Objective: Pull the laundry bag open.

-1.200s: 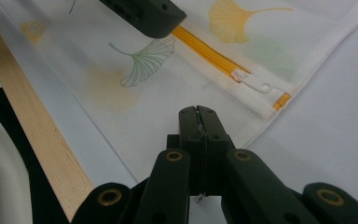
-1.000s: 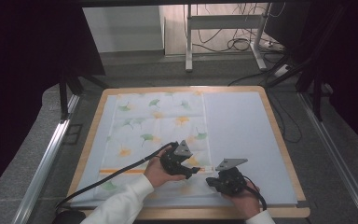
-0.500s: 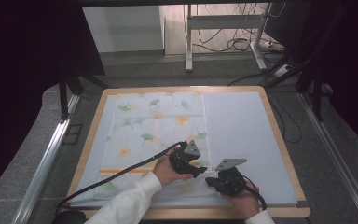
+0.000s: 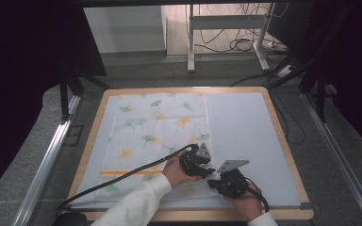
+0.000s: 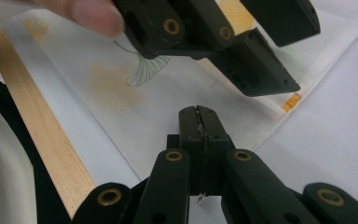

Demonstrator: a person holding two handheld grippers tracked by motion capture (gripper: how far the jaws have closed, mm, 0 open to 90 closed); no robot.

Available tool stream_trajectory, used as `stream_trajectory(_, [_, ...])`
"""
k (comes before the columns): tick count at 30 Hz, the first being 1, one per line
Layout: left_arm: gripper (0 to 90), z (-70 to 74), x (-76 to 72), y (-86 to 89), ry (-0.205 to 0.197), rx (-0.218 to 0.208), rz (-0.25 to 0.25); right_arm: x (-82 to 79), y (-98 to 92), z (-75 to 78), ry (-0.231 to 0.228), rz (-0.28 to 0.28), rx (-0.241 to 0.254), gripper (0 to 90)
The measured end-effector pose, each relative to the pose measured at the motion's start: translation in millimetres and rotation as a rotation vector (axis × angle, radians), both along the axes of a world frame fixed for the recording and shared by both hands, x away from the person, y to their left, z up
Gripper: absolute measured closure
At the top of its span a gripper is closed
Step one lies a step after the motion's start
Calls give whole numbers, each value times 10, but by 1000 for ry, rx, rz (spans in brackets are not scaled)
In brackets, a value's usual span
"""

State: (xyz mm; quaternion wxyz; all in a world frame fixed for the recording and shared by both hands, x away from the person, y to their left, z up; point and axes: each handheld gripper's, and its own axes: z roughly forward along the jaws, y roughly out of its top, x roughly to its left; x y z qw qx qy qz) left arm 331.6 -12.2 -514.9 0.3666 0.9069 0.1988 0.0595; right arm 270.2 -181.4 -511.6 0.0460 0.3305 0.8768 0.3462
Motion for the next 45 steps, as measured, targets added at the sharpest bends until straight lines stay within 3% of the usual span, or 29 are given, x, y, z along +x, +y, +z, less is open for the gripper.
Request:
stream_trajectory(11, [737,-68,31,-15,32,19,-7,10,-2,-1,1,2,-2,892])
stream_trajectory(16, [833,-61,57,3,67,15,-6,15,0,-7,-1,3,-9,892])
stream_trajectory(22, [842,-53,18,-6,52,30,7,18,-3,-8,-3,1,-12,892])
stream_trajectory(28, [842,-74,22,22,66,-2,18,20,-4,-6,-4,1,-13,892])
stream_trajectory(33, [845,-91,41,28,102,-43,37,27,-5,-9,-3,0,-13,892])
stream_trajectory(45, [842,-97,43,37,95,-44,40,39,12,-49,5,6,-44,892])
